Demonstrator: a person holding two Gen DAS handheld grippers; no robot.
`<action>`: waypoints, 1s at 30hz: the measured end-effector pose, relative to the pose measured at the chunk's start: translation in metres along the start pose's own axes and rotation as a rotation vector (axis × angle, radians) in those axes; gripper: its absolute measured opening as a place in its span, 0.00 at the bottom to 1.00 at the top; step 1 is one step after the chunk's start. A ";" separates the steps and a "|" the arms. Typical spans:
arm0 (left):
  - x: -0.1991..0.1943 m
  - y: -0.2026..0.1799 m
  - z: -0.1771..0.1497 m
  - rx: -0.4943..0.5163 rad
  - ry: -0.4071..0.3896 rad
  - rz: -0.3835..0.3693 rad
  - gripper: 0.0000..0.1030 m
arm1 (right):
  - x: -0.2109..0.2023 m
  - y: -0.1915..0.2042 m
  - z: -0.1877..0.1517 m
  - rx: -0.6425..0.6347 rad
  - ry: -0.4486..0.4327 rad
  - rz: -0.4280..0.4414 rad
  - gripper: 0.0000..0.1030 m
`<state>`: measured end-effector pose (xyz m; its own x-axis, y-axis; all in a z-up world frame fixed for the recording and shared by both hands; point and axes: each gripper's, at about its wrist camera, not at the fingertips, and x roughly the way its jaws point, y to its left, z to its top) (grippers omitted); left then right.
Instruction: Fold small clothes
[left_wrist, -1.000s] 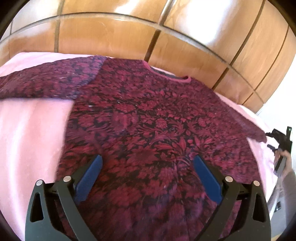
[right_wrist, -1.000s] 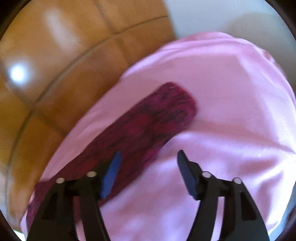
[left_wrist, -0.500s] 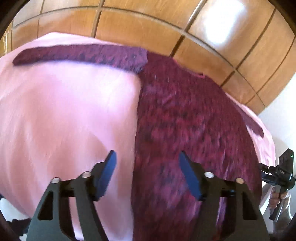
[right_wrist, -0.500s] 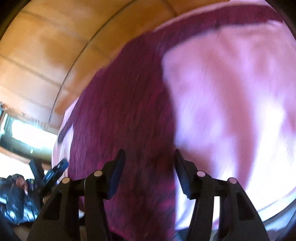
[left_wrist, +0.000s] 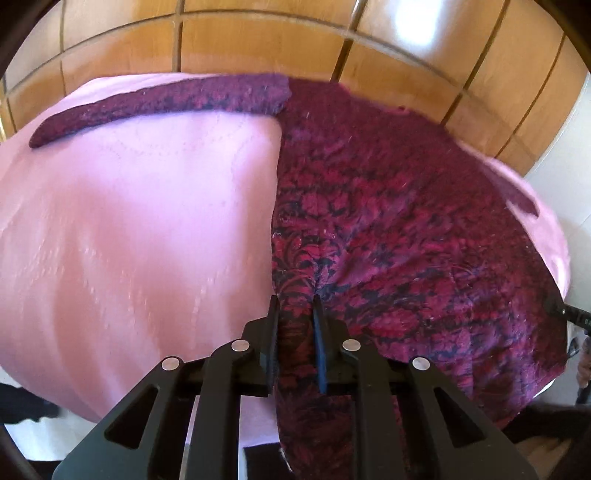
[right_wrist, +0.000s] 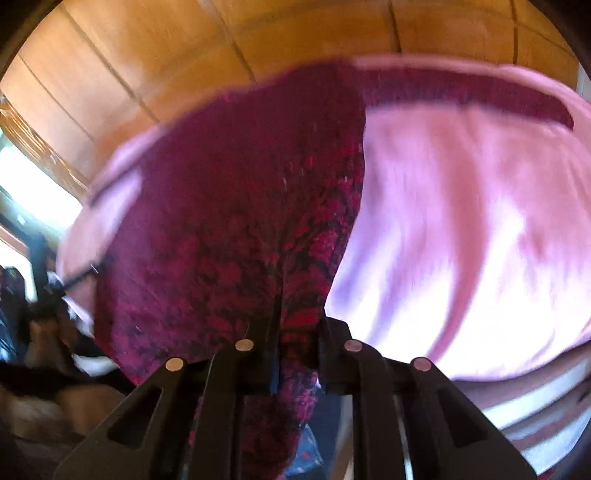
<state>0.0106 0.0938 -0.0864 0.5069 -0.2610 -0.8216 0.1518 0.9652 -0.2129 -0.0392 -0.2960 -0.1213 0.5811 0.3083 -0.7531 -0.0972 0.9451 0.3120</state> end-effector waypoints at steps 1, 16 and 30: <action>-0.001 0.000 0.000 -0.013 0.002 -0.005 0.19 | 0.009 -0.003 -0.005 0.010 0.019 -0.011 0.13; 0.025 -0.089 0.072 0.060 -0.182 -0.155 0.62 | -0.037 -0.115 0.053 0.408 -0.285 0.076 0.62; 0.067 -0.094 0.053 0.070 -0.126 -0.159 0.75 | -0.003 -0.316 0.159 1.053 -0.565 0.067 0.42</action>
<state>0.0753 -0.0152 -0.0940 0.5731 -0.4139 -0.7072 0.2942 0.9094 -0.2939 0.1179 -0.6125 -0.1250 0.8988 0.0137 -0.4381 0.4150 0.2950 0.8607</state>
